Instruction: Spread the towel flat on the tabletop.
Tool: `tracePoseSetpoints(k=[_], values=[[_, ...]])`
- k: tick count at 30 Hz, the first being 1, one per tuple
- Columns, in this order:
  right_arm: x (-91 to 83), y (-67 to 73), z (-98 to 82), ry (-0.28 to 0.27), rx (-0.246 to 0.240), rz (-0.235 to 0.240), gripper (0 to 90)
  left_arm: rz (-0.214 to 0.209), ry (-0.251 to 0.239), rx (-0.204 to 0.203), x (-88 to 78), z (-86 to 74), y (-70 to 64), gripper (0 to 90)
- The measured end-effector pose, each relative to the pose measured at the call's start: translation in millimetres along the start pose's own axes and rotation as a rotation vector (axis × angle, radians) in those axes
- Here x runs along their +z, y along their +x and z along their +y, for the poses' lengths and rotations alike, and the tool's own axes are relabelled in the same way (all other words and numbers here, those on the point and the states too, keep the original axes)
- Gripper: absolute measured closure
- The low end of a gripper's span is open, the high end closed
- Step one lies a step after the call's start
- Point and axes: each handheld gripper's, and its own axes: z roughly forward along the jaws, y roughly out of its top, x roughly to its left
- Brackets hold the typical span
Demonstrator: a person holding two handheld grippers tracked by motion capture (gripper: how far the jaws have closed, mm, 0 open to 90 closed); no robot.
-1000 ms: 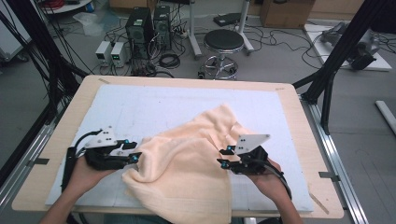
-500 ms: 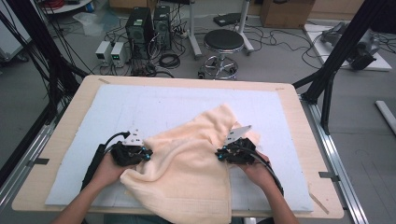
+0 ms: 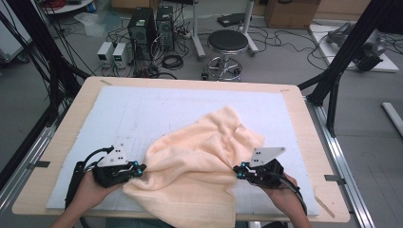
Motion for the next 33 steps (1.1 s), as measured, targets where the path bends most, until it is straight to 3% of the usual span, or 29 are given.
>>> tracePoseSetpoints(k=[2, 5, 7, 8, 13, 20, 22, 24, 27, 29, 33], values=[[-2.4, 3.3, 3.0, 0.007, -0.018, -0.001, 84.8, 0.009, -0.018, -0.002, -2.8, 2.7, 0.1, 88.6], [-2.6, 1.3, 12.9, -0.008, -0.040, -0.009, 80.6, 0.034, -0.052, -0.018, -2.0, 10.7, 8.3, 74.3], [-1.6, -1.4, 16.9, -0.021, -0.048, -0.017, 77.2, 0.036, -0.055, -0.016, 0.1, 14.0, 12.7, 70.8], [2.7, -8.6, 25.8, -0.034, -0.051, -0.019, 74.9, 0.055, -0.056, -0.017, 9.1, 20.3, 22.4, 68.8], [28.0, -31.3, 46.5, -0.010, -0.085, -0.043, 71.6, 0.061, -0.057, -0.052, 35.7, 26.3, 49.3, 57.9], [64.5, -68.7, 39.4, 0.038, -0.009, -0.033, 66.4, 0.001, 0.011, -0.106, 66.6, 16.9, 72.3, 49.8], [73.2, -72.8, 36.9, 0.038, 0.018, -0.012, 66.0, -0.022, 0.055, -0.104, 75.2, 15.2, 72.8, 50.6], [82.6, -74.5, 35.7, 0.060, 0.026, 0.000, 69.3, -0.059, 0.099, -0.096, 84.1, 12.7, 70.6, 60.1], [93.7, -73.7, 33.7, 0.101, 0.035, 0.030, 82.3, -0.036, 0.110, -0.071, 83.0, 13.6, 65.8, 73.3], [92.8, -73.2, 32.3, 0.096, 0.036, 0.035, 86.8, -0.046, 0.118, -0.076, 79.4, 14.0, 64.4, 81.6], [74.5, -71.8, 28.0, 0.063, 0.053, 0.026, 89.7, -0.017, 0.087, -0.046, 63.4, 14.6, 56.2, 84.0]])
